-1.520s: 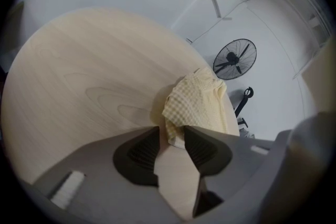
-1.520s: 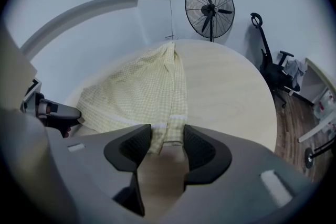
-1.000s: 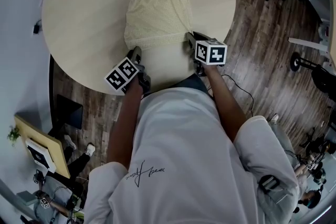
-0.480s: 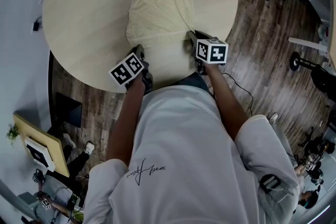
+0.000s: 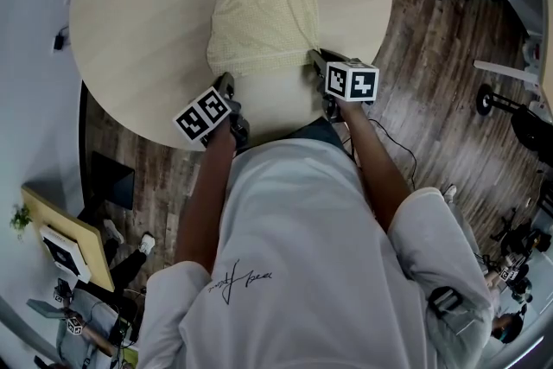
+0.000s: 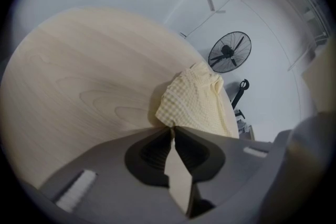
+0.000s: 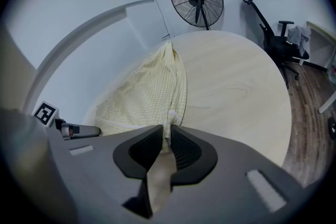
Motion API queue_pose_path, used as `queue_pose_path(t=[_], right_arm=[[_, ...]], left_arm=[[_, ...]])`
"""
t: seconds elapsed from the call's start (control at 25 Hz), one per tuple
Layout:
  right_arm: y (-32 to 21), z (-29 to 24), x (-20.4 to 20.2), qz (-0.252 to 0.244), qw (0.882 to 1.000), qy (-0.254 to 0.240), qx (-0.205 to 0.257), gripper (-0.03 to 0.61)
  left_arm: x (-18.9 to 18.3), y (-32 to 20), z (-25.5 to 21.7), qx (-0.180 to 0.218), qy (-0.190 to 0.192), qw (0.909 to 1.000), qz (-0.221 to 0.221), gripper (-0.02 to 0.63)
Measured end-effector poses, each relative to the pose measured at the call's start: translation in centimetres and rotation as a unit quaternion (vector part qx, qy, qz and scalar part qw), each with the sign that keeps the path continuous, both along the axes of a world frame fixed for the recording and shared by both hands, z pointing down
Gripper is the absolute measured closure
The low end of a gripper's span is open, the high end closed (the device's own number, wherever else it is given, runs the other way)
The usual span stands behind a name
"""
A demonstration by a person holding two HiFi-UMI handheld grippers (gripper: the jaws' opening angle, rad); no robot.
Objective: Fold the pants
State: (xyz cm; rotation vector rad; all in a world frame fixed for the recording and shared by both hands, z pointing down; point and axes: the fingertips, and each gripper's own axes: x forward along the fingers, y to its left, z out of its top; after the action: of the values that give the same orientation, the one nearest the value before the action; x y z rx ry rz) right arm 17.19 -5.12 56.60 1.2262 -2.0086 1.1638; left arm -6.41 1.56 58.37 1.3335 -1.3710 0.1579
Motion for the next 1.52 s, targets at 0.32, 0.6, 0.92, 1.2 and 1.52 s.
queue_pose_path(t=[0.32, 0.6, 0.92, 1.2, 1.52], right_arm=[[1.6, -0.3, -0.5, -0.018, 1.000, -0.018, -0.018, 0.531], [3.9, -0.6, -1.1, -0.033, 0.999, -0.023, -0.029, 0.529], [6.6, -1.1, -1.5, -0.046, 0.998, -0.018, -0.035, 0.529], [8.4, -1.8, -1.8, -0.058, 0.997, -0.019, -0.039, 0.529], [8.9, -2.8, -2.3, -0.062, 0.996, -0.045, -0.043, 0.529]], left_arm=[[-0.4, 0.8, -0.4, 0.016, 0.039, 0.9990, -0.014, 0.534], [-0.9, 2.7, -0.9, 0.025, 0.062, 0.9977, -0.012, 0.537], [-1.5, 5.1, -1.6, 0.036, 0.080, 0.9961, -0.004, 0.538], [-1.9, 6.6, -2.6, 0.046, 0.089, 0.9950, 0.002, 0.540], [-2.0, 6.3, -4.0, 0.057, 0.102, 0.9932, 0.005, 0.541]])
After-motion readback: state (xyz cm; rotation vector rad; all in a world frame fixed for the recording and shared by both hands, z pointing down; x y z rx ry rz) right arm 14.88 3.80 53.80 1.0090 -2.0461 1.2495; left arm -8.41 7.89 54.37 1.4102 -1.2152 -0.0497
